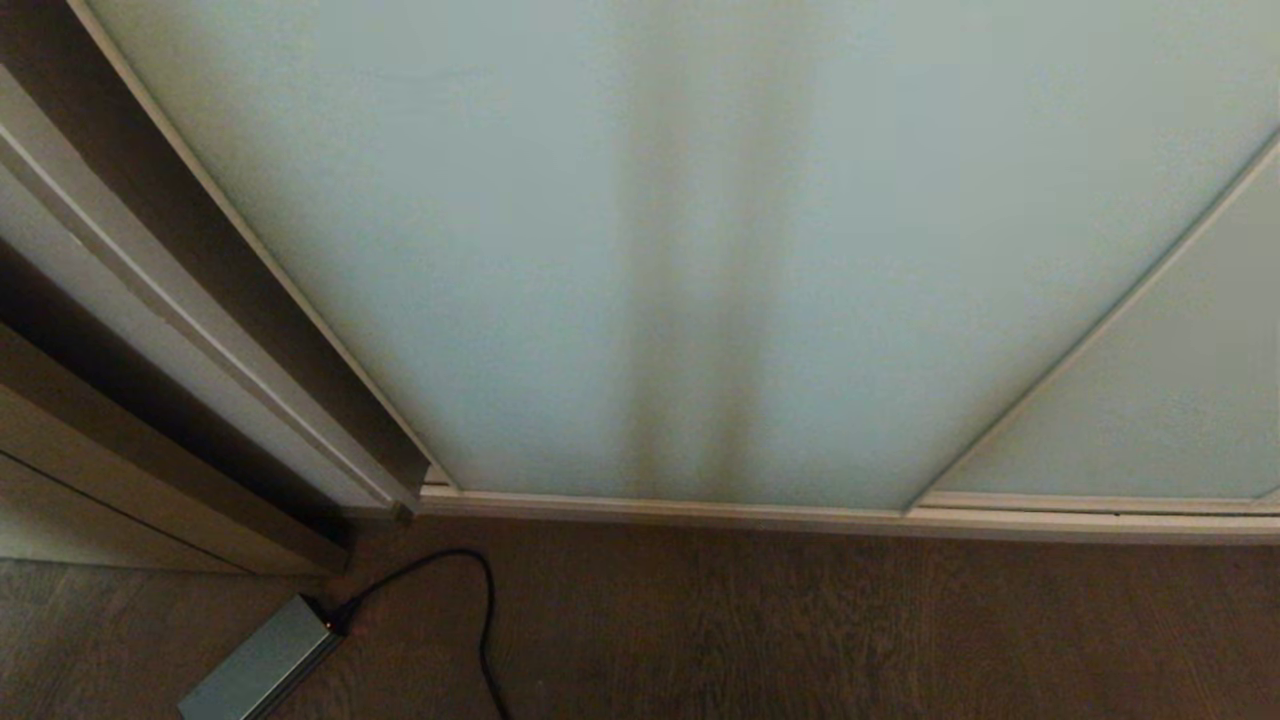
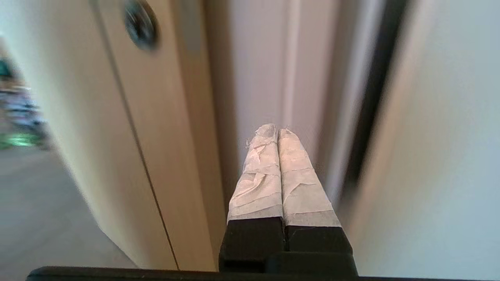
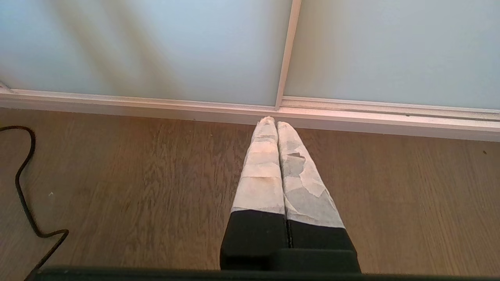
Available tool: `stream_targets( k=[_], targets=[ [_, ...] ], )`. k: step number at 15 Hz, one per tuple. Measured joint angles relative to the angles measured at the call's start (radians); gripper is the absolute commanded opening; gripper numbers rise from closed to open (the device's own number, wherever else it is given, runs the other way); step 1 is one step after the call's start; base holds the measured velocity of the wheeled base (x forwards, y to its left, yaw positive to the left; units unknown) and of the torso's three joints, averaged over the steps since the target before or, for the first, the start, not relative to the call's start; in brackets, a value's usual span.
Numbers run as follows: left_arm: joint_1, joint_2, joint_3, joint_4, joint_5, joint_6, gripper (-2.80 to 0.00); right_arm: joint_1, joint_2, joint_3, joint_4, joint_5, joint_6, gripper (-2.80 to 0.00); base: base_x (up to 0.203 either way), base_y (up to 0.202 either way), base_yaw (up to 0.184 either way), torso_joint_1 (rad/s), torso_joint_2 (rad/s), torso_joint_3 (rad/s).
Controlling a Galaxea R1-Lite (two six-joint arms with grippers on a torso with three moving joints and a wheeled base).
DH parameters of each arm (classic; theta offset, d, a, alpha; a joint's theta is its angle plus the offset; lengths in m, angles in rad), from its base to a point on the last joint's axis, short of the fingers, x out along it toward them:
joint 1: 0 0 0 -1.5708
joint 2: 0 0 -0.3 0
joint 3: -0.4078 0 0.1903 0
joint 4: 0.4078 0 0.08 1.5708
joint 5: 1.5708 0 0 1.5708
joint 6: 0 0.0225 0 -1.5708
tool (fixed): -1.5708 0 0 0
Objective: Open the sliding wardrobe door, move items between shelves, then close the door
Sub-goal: Close the door
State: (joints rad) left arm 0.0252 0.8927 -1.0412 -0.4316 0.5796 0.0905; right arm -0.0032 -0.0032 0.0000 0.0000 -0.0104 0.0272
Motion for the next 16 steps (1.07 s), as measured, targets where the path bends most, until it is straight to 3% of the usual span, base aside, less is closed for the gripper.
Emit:
stream_targets(
  k=[2, 7, 12, 16],
  targets=[
    [0.029, 0.103, -0.055, -0.107, 0.046, 0.017, -2.80, 0.000, 0.000, 0.000, 0.000, 0.000, 0.000, -2.80, 0.000, 0.000, 0.000, 0.000, 0.00, 0.000],
    [0.118, 0.353, -0.136, -0.422, 0.052, 0.101, -2.80, 0.000, 0.000, 0.000, 0.000, 0.000, 0.000, -2.80, 0.000, 0.000, 0.000, 0.000, 0.00, 0.000],
    [0.124, 0.512, -0.222, -0.423, -0.089, 0.061, -2.80, 0.000, 0.000, 0.000, 0.000, 0.000, 0.000, -2.80, 0.000, 0.000, 0.000, 0.000, 0.00, 0.000],
    [0.125, 0.565, -0.287, -0.292, -0.154, -0.005, -2.80, 0.000, 0.000, 0.000, 0.000, -0.001, 0.000, -2.80, 0.000, 0.000, 0.000, 0.000, 0.00, 0.000]
  ],
)
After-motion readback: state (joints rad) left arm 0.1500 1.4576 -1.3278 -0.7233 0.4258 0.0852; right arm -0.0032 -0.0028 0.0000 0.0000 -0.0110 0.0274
